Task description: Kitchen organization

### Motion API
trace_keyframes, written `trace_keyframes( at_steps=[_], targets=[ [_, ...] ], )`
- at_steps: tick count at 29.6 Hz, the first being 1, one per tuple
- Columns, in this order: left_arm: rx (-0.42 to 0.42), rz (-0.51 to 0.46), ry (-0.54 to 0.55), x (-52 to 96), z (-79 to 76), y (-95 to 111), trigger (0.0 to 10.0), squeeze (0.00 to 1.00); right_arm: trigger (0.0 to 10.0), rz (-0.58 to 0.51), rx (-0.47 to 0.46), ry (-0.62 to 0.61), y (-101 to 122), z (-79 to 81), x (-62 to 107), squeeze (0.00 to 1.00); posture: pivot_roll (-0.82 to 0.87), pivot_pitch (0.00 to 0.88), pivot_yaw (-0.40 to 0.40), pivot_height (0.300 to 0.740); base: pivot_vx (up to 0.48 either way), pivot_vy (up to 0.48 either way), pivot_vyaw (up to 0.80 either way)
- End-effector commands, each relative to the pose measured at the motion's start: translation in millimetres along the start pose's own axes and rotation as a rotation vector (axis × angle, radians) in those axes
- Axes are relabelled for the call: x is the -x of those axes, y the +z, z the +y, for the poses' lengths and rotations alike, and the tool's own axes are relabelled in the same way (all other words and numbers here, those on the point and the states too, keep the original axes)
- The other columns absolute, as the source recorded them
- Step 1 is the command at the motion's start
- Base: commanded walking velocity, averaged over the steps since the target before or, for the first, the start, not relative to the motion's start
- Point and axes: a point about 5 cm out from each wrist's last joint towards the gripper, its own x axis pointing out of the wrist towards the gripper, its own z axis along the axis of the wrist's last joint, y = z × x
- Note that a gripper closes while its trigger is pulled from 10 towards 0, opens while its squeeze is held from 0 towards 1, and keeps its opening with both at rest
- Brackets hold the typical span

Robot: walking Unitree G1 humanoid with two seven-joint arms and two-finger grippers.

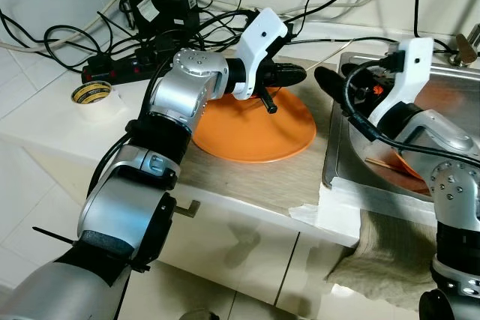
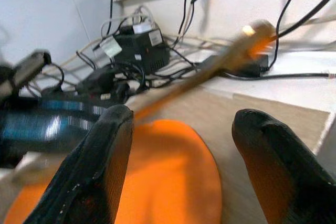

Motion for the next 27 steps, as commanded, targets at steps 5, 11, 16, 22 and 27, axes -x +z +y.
trace_keyframes(
  at_steps=[5, 11, 16, 22, 27],
  targets=[
    [-0.009, -0.010, -0.033, 0.8, -5.4, 2.5, 0.0, 0.00, 10.0, -0.051, -0.003, -0.008, 8.1, 3.1, -6.5, 0.00, -0.12, 0.000, 0.066, 0.740, 0.000, 0.000, 0.00],
    [0.006, -0.016, -0.061, 1.8, -15.3, -1.3, 0.0, 0.00, 10.0, -0.080, -0.033, -0.036, 7.4, 3.1, -13.3, 0.00, -0.11, 0.000, 0.068, 0.740, 0.000, 0.000, 0.00],
    [0.007, -0.029, -0.081, 2.8, -22.2, 1.0, 0.0, 0.00, 10.0, -0.074, -0.030, -0.040, 2.8, 3.8, -16.6, 0.00, -0.11, 0.000, 0.065, 0.740, 0.000, 0.000, 0.00],
    [0.001, -0.042, -0.082, 4.7, -24.7, 5.5, 0.0, 0.00, 10.0, -0.070, -0.036, -0.051, -1.6, 4.6, -20.6, 0.00, -0.11, 0.000, 0.065, 0.740, 0.000, 0.000, 0.00],
    [0.003, -0.035, -0.070, 5.5, -24.4, 4.1, 0.0, 0.00, 3.3, -0.056, -0.016, -0.053, -5.5, 4.9, -21.4, 0.00, -0.11, 0.000, 0.064, 0.740, 0.000, 0.000, 0.00]
  ],
)
